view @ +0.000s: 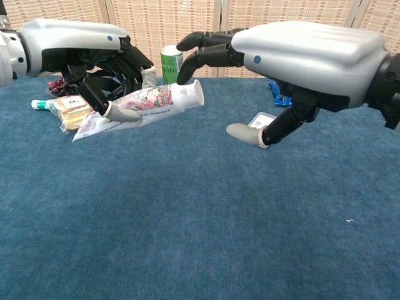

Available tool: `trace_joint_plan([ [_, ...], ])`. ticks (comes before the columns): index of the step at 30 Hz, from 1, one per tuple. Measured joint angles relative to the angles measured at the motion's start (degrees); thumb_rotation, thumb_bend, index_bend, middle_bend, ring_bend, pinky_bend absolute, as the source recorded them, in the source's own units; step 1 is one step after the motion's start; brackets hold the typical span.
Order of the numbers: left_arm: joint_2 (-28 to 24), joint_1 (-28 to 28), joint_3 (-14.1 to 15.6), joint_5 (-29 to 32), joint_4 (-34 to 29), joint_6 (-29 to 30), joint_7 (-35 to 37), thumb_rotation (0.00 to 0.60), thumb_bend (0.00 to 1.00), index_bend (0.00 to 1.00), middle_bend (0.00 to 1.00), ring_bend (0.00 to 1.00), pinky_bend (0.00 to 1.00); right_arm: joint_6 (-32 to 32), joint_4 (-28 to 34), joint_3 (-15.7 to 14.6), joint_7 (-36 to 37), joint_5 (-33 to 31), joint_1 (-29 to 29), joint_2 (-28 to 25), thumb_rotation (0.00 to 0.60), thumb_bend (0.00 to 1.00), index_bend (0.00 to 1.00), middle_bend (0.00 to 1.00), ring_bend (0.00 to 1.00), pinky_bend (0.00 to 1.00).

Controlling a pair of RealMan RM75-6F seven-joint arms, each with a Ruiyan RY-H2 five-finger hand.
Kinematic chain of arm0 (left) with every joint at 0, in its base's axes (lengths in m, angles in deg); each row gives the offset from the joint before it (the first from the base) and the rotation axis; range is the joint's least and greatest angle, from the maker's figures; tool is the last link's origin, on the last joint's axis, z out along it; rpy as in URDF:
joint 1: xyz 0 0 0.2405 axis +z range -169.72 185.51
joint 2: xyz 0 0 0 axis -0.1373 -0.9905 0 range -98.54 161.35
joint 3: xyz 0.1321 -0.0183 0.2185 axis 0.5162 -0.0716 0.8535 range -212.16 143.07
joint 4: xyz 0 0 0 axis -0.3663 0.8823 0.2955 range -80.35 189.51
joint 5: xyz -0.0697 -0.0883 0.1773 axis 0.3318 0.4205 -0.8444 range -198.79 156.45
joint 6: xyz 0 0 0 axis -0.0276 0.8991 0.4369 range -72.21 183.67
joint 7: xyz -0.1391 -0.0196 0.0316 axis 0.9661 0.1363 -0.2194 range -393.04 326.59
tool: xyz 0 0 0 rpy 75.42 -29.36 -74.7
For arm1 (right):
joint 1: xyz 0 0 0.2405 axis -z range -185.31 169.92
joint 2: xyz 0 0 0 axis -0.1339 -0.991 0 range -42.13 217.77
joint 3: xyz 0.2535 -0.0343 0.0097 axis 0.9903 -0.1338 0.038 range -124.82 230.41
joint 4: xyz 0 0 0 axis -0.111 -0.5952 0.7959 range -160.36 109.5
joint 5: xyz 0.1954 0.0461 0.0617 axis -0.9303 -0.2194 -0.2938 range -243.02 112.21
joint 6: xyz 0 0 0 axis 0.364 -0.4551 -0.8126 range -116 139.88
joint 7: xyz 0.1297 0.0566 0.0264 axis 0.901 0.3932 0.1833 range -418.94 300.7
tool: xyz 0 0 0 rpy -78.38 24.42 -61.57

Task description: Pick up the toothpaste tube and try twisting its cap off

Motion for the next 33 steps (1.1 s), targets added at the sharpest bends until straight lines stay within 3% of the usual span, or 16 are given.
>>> trace_joint_plan([
  [33, -1.9, -0.6, 1.0, -1.3, 0.4, 0.4, 3.9, 0.600, 0.38, 0.57, 0.66, 0.49, 0.31, 1.5, -3.0, -2.3, -1.3, -6.8, -3.1, 0.8, 0.600, 0.31, 0.23, 0.02, 0.00, 0.00],
])
